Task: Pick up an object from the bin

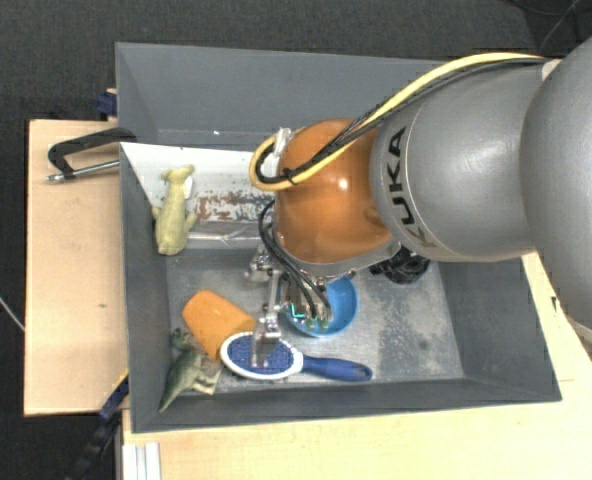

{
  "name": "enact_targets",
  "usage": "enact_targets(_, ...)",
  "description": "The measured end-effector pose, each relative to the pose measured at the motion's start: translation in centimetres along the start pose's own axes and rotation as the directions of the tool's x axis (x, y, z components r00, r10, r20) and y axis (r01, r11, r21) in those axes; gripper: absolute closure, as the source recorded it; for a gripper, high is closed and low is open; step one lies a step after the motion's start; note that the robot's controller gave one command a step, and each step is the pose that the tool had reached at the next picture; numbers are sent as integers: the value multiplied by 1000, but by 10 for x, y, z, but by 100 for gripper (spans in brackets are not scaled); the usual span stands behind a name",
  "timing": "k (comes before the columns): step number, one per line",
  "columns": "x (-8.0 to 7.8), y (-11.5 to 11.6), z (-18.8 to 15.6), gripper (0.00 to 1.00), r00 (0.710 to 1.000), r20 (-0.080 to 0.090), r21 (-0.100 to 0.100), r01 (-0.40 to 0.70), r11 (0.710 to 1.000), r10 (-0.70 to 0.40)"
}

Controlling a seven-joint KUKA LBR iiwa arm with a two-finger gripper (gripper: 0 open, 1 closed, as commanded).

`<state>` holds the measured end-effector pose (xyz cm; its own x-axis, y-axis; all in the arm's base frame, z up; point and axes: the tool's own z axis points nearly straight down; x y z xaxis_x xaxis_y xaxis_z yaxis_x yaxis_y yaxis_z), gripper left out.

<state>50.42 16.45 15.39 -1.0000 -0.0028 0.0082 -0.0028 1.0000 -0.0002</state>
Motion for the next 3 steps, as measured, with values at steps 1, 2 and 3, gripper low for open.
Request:
enact_targets(1, 5, -39, 69, 0, 989, 4, -3, 146, 989, -146)
enact_targets(2, 7, -38, 65, 100, 989, -5, -2, 151, 989, -151)
enact_targets(3, 10, -14, -62, 100, 986, 21, -2, 167, 986, -167)
